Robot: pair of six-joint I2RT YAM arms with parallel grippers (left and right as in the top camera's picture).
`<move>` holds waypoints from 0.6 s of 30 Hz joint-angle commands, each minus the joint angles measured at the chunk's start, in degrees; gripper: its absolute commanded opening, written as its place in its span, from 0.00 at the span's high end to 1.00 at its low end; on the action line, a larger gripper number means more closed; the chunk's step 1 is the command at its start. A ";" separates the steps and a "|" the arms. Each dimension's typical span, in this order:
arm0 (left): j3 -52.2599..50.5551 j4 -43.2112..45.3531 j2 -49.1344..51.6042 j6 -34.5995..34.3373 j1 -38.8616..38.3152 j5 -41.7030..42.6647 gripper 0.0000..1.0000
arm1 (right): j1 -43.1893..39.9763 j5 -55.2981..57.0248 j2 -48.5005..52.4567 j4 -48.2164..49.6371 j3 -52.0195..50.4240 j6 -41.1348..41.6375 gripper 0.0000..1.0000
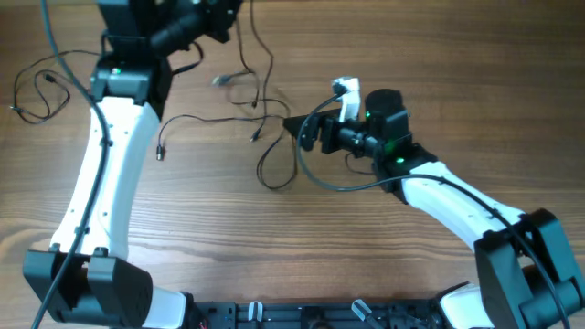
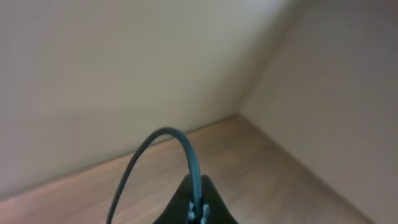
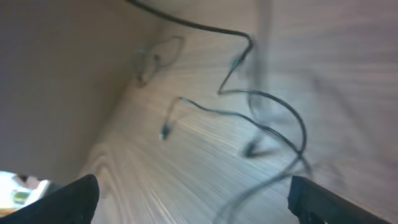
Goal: Untangle cables
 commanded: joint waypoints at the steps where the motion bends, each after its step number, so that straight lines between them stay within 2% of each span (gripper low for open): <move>1: 0.31 4.35 -4.68 -2.21 -5.77 4.13 0.96 | 1.86 2.43 1.27 2.38 0.17 3.15 0.00; 5: 0.31 11.34 -7.61 -2.10 -10.69 3.63 0.96 | 2.14 11.87 1.27 1.55 0.17 3.19 0.00; 8: 0.31 10.62 -11.85 -2.10 -7.19 -7.02 0.96 | 2.12 18.12 1.27 -8.68 0.17 3.19 0.00; 9: 0.31 8.68 -14.47 -1.92 -4.11 -11.80 0.96 | 2.12 23.12 1.27 -15.19 0.17 3.17 0.00; 12: 0.31 3.56 -20.57 -1.95 2.64 -17.77 0.96 | 2.12 31.63 1.27 -23.19 0.17 3.63 0.00; 16: 0.31 -6.23 -28.24 -1.95 11.52 -27.93 0.96 | 2.12 35.56 1.27 -26.36 0.17 6.34 0.00; 18: 0.31 -15.93 -32.30 -1.95 18.27 -37.77 0.96 | 2.12 35.58 1.29 -26.69 0.17 6.05 0.00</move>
